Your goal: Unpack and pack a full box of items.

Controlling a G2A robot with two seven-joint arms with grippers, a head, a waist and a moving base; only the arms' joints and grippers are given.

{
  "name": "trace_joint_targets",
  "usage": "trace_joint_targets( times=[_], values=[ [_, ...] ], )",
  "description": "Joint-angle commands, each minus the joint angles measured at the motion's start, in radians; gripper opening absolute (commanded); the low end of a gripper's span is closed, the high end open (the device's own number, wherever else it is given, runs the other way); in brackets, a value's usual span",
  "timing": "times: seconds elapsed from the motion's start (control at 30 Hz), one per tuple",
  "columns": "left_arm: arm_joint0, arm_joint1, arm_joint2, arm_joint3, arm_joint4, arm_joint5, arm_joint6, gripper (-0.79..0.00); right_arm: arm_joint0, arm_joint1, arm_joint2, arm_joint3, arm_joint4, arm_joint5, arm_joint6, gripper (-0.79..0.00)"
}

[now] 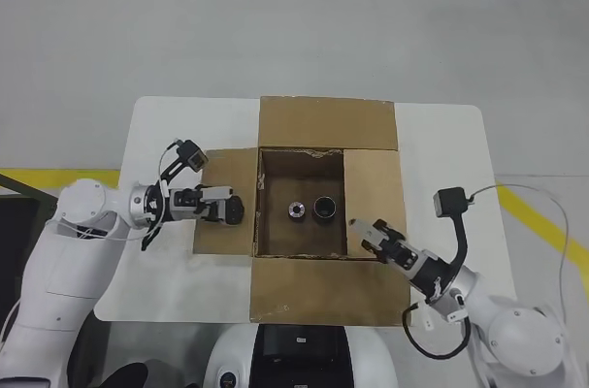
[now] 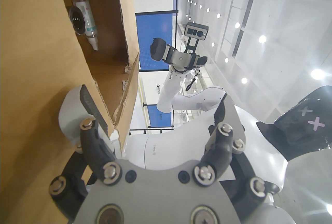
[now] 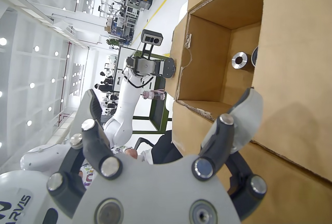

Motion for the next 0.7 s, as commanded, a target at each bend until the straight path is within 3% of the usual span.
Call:
trace_joint_targets(
  times=[0.0, 0.43, 0.67],
  values=[
    [-0.030, -0.004, 0.011, 0.005, -0.008, 0.000, 0.011, 0.000, -0.012, 0.002, 0.015, 0.000, 0.009, -0.016, -0.003, 0.000],
    [-0.231, -0.071, 0.249, 0.048, 0.022, -0.054, 0.123, 0.000, -0.123, 0.016, 0.151, 0.000, 0.106, -0.121, 0.017, 0.000],
    [-0.313, -0.118, 0.368, 0.090, 0.025, -0.041, 0.227, 0.000, -0.150, 0.019, 0.131, 0.000, 0.138, -0.216, 0.010, 0.000]
  ],
)
